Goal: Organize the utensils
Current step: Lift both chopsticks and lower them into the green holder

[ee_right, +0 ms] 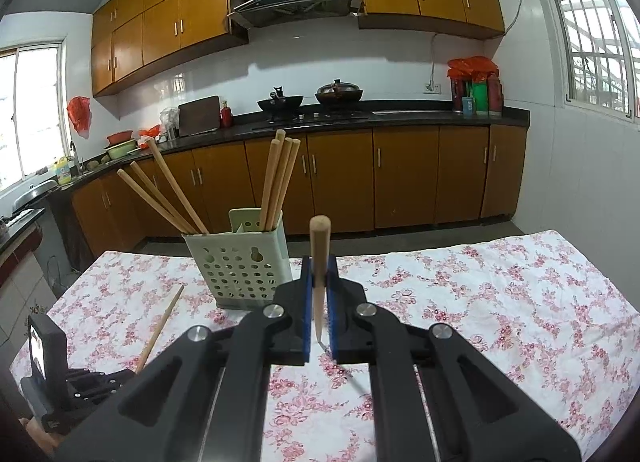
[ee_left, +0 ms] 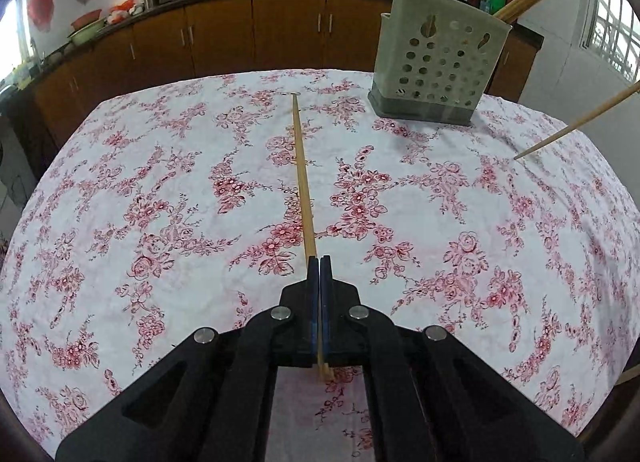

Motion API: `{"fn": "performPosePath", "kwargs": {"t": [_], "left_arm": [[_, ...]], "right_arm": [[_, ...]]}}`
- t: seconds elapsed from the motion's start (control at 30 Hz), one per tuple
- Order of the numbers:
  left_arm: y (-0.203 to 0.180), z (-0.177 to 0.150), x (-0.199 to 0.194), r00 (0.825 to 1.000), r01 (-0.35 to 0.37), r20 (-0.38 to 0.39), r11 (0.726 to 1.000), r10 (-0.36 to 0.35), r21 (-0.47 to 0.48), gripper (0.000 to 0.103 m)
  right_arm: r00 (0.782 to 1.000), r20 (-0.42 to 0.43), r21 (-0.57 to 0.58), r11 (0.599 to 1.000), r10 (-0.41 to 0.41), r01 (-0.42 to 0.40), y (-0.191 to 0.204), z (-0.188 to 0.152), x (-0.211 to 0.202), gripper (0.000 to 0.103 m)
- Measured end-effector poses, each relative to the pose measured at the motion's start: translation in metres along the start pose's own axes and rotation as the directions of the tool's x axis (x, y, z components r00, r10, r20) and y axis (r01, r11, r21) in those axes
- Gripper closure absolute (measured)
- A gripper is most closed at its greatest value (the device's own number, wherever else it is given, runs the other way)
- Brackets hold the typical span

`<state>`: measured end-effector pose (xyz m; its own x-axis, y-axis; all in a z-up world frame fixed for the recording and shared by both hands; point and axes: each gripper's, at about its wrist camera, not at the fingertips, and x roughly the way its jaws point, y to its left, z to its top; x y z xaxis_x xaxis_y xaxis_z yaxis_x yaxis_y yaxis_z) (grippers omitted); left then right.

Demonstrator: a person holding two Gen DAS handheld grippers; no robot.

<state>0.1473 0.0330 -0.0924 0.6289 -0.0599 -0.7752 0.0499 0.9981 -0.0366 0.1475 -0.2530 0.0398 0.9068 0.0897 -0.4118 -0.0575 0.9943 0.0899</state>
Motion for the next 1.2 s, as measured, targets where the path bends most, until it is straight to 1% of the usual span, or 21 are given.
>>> {"fn": "performPosePath", "kwargs": {"t": [0.07, 0.13, 0.17, 0.2, 0.23, 0.27, 0.3, 0.37, 0.43, 0.47, 0.5, 0.57, 0.63, 0.67, 0.73, 0.83, 0.9, 0.97, 1.07, 1.2], "left_arm": [[0.004, -0.002, -0.003, 1.0, 0.009, 0.004, 1.0, -0.009, -0.024, 0.101], [0.009, -0.005, -0.007, 0.999, 0.038, 0.012, 0.998, -0.037, -0.058, 0.1], [0.01, -0.004, -0.007, 0.999, 0.048, 0.016, 0.997, -0.047, -0.06, 0.096], [0.008, -0.004, -0.008, 0.999, 0.048, 0.023, 0.997, -0.047, -0.057, 0.084], [0.006, -0.005, -0.01, 0.999, 0.036, 0.031, 0.998, -0.035, -0.048, 0.074], [0.005, -0.005, -0.011, 0.999, 0.029, 0.036, 0.999, -0.027, -0.042, 0.06], [0.003, -0.005, -0.011, 0.999, 0.026, 0.042, 0.999, -0.025, -0.039, 0.059], [0.0, -0.005, -0.01, 0.999, 0.03, 0.033, 0.999, -0.029, -0.032, 0.059], [-0.002, -0.007, -0.004, 1.0, 0.009, 0.003, 1.0, -0.009, -0.024, 0.076], [-0.003, -0.008, 0.003, 1.0, -0.003, -0.019, 1.0, 0.003, -0.026, 0.091], [-0.002, -0.01, 0.002, 1.0, -0.016, -0.002, 0.999, 0.016, -0.028, 0.093], [-0.003, -0.012, 0.002, 0.999, -0.034, 0.009, 0.999, 0.035, -0.021, 0.095], [-0.007, -0.014, 0.001, 0.998, -0.053, 0.014, 0.999, 0.053, 0.007, 0.095], [-0.01, -0.015, 0.001, 0.998, -0.067, 0.014, 0.997, 0.066, 0.039, 0.095], [-0.009, -0.011, -0.001, 0.999, -0.054, 0.004, 0.997, 0.054, 0.058, 0.095], [-0.002, 0.006, -0.027, 0.996, -0.022, 0.084, 0.999, 0.018, 0.05, 0.095], [0.003, 0.022, -0.049, 0.989, -0.003, 0.148, 0.999, -0.003, 0.035, 0.095], [0.011, 0.043, -0.072, 0.977, 0.028, 0.21, 1.0, -0.029, 0.008, 0.095], [0.015, 0.066, -0.09, 0.964, 0.042, 0.265, 0.999, -0.038, -0.009, 0.095], [0.009, 0.096, -0.111, 0.945, 0.057, 0.322, 0.998, -0.057, 0.009, 0.096]], "right_arm": [[1.0, -0.001, 0.0, 1.0, 0.0, 0.0, 0.0, 0.0, 0.0, 0.095], [1.0, -0.002, 0.004, 1.0, 0.0, 0.0, 0.0, 0.0, 0.0, 0.095], [1.0, -0.002, 0.005, 1.0, -0.001, 0.001, 0.0, -0.001, -0.001, 0.095], [1.0, -0.003, 0.005, 1.0, 0.0, 0.0, 0.0, -0.001, -0.001, 0.095], [1.0, -0.003, 0.004, 1.0, 0.0, 0.0, 0.0, -0.001, -0.001, 0.095], [1.0, -0.004, 0.004, 1.0, 0.001, -0.001, 0.0, -0.001, -0.001, 0.095], [1.0, -0.005, 0.004, 1.0, 0.001, -0.001, 0.0, -0.002, -0.001, 0.095], [1.0, -0.005, 0.004, 1.0, 0.0, 0.0, 0.0, -0.002, -0.001, 0.095], [1.0, -0.006, 0.007, 1.0, 0.001, -0.001, 0.0, -0.002, -0.001, 0.095], [1.0, -0.007, 0.007, 1.0, 0.001, -0.001, -0.001, -0.002, -0.001, 0.095], [1.0, -0.007, 0.007, 1.0, 0.001, -0.001, -0.001, -0.002, -0.002, 0.095], [1.0, -0.006, 0.007, 1.0, 0.0, 0.0, -0.001, -0.002, -0.002, 0.095], [1.0, -0.006, 0.014, 1.0, 0.001, -0.001, -0.001, -0.002, -0.002, 0.095], [1.0, -0.004, 0.016, 1.0, 0.0, 0.001, -0.002, -0.001, -0.002, 0.095], [1.0, 0.009, 0.018, 1.0, 0.0, 0.0, -0.004, 0.003, -0.006, 0.095], [0.999, 0.045, 0.01, 1.0, 0.0, 0.0, -0.005, 0.012, -0.016, 0.095], [0.998, 0.063, 0.015, 1.0, 0.003, -0.004, -0.007, 0.018, -0.021, 0.095], [0.997, 0.075, 0.025, 1.0, 0.011, -0.013, -0.009, 0.023, -0.024, 0.095], [0.996, 0.083, 0.038, 0.999, 0.025, -0.028, -0.009, 0.027, -0.026, 0.095], [0.993, 0.105, 0.055, 0.996, 0.062, -0.068, -0.008, 0.039, -0.031, 0.095]]}}
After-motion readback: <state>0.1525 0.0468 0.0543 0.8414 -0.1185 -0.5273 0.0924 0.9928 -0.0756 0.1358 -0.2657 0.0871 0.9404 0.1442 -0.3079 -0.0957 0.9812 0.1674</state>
